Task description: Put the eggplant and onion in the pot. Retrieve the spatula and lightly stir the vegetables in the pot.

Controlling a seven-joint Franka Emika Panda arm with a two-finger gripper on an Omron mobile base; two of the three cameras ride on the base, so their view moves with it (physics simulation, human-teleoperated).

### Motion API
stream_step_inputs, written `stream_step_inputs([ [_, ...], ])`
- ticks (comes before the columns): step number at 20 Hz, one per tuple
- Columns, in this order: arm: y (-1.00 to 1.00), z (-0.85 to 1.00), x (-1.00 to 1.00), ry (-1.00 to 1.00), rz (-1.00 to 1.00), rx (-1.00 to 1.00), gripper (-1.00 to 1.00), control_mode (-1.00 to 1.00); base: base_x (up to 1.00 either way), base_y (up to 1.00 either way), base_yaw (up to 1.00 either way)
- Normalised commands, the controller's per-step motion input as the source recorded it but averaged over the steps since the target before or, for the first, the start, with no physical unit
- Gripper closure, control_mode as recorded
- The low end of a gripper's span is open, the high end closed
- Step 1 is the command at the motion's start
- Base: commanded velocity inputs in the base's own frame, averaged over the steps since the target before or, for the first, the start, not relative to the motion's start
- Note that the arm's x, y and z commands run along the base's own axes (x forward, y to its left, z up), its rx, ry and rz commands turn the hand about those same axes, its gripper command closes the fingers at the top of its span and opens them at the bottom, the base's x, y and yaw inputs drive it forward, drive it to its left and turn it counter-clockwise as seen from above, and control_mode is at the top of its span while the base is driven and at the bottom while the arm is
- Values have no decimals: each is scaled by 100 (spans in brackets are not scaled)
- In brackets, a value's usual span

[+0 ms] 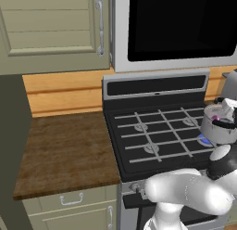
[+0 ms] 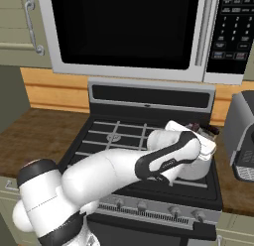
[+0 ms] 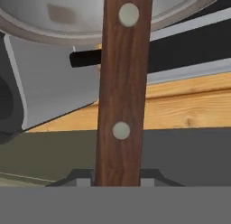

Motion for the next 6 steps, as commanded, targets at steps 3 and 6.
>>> stream_step_inputs([
  [3, 29, 3, 19, -1, 0, 18, 100, -100, 0, 0, 0],
  [6, 22, 22, 43, 0, 0, 20, 100, -100, 0, 0, 0],
])
